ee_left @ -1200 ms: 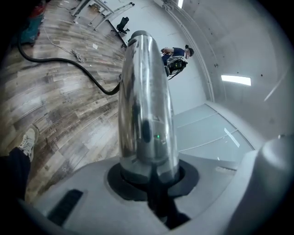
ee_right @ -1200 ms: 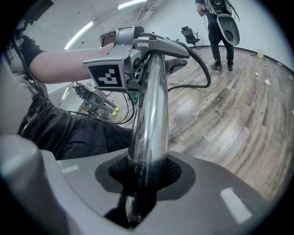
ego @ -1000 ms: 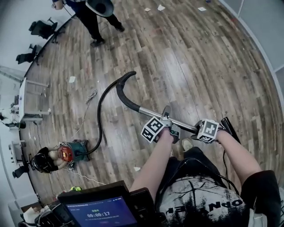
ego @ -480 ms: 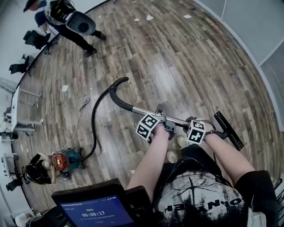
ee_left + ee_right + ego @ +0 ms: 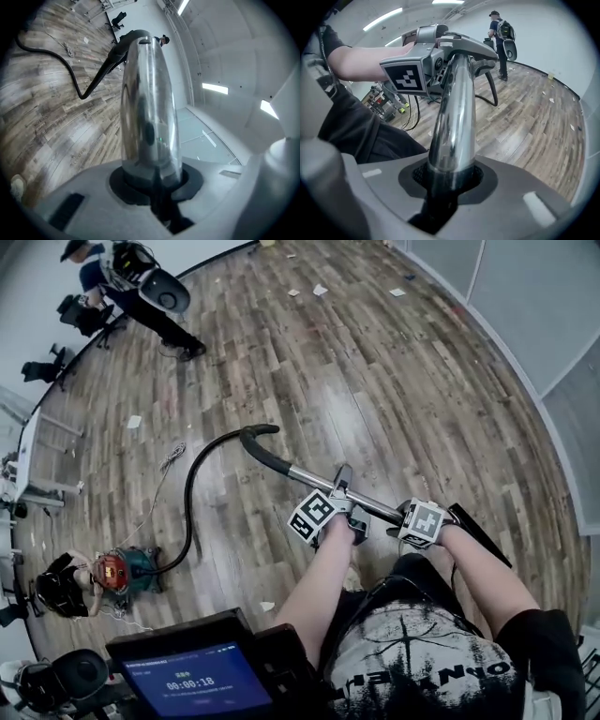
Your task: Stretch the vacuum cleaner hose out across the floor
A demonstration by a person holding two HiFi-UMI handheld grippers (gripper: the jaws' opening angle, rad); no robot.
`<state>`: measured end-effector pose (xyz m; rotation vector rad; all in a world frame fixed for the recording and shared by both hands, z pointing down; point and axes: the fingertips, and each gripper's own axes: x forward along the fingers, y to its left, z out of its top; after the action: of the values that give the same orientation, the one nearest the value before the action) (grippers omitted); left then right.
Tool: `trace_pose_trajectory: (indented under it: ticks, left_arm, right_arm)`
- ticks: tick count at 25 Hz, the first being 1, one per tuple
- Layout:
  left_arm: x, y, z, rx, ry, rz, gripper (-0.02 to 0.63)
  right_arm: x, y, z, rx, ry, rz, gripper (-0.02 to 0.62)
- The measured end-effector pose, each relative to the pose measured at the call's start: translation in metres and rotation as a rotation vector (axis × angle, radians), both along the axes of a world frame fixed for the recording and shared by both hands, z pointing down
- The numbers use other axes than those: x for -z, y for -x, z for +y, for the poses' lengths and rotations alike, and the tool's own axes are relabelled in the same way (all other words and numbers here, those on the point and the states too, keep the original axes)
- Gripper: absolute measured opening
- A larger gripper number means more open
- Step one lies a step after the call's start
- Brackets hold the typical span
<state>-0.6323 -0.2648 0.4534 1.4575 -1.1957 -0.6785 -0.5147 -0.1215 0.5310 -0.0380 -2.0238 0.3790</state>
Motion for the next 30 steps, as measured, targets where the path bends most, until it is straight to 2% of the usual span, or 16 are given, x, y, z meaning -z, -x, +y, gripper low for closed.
trace_pose_trajectory:
  ticks: [4, 11, 16, 23, 30]
  left_arm:
    - [0.007, -0.024, 0.0, 0.042, 0.001, -0.023, 0.052]
    - [0.008, -0.071, 0.002, 0.177, 0.024, -0.043, 0.051]
    - [-0.005, -0.101, 0.019, 0.263, 0.06, -0.068, 0.051]
    - [-0.019, -0.113, 0.048, 0.347, 0.126, -0.067, 0.051]
    - [-0.004, -0.11, 0.074, 0.362, 0.06, -0.061, 0.051]
  right_arm:
    - [0.003, -0.028, -0.004, 0.048, 0.02, -0.033, 0.11]
    - [0.001, -0.089, -0.018, 0.177, 0.034, -0.057, 0.11]
    - [-0.01, -0.128, -0.01, 0.268, 0.081, -0.078, 0.11]
    - [-0.016, -0.15, 0.016, 0.343, 0.174, -0.072, 0.109]
    - [-0.011, -0.15, 0.044, 0.371, 0.204, -0.057, 0.101]
